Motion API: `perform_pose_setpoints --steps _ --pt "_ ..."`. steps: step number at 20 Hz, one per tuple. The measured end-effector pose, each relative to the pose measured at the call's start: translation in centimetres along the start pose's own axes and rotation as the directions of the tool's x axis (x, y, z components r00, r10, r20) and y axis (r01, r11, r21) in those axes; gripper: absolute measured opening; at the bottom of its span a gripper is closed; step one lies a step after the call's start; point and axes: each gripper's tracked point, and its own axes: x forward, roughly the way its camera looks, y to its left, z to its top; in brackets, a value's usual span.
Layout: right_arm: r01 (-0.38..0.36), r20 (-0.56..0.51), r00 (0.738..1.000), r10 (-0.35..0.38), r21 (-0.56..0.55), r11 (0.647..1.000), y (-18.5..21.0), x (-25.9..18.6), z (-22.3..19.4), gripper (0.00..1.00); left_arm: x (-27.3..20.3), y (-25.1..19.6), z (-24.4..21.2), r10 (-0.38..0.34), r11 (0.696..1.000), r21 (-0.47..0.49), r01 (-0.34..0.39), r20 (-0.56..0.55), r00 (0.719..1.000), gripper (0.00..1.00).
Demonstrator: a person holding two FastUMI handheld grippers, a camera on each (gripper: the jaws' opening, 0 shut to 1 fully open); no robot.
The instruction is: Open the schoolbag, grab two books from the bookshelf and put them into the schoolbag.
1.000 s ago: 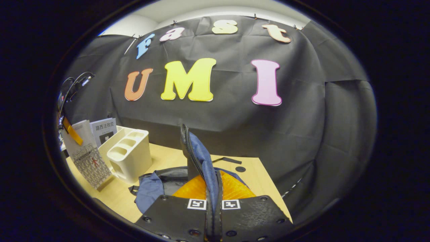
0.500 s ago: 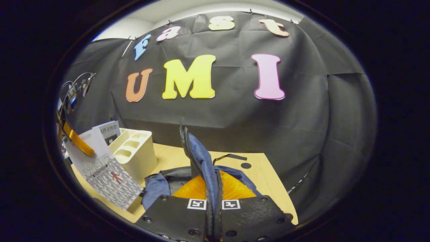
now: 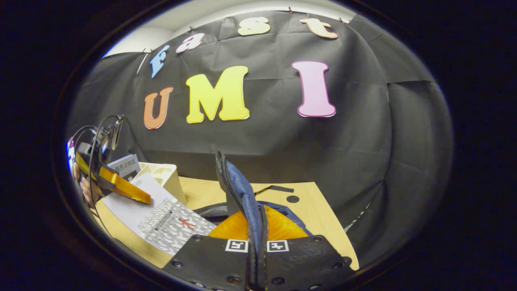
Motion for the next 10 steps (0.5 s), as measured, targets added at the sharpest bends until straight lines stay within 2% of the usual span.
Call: perform_pose_setpoints --steps 3,6,10 --pt "-0.003 -0.005 1.0 0.003 -0.017 1.0 0.2 0.3 0.0 0.02 3.6 -1.7 -1.0 -0.065 0.995 -0.074 0.065 -0.002 0.998 0.46" --pt "-0.008 0.013 1.0 0.009 -0.037 0.999 0.6 -0.1 0.9 0.02 7.1 -1.5 -1.7 -0.054 0.994 -0.093 0.055 0.012 0.998 0.46" --pt "-0.028 0.01 1.0 0.029 -0.048 0.998 1.4 -0.1 1.2 0.02 10.3 -1.7 -2.7 -0.078 0.988 -0.135 0.08 0.027 0.997 0.46"
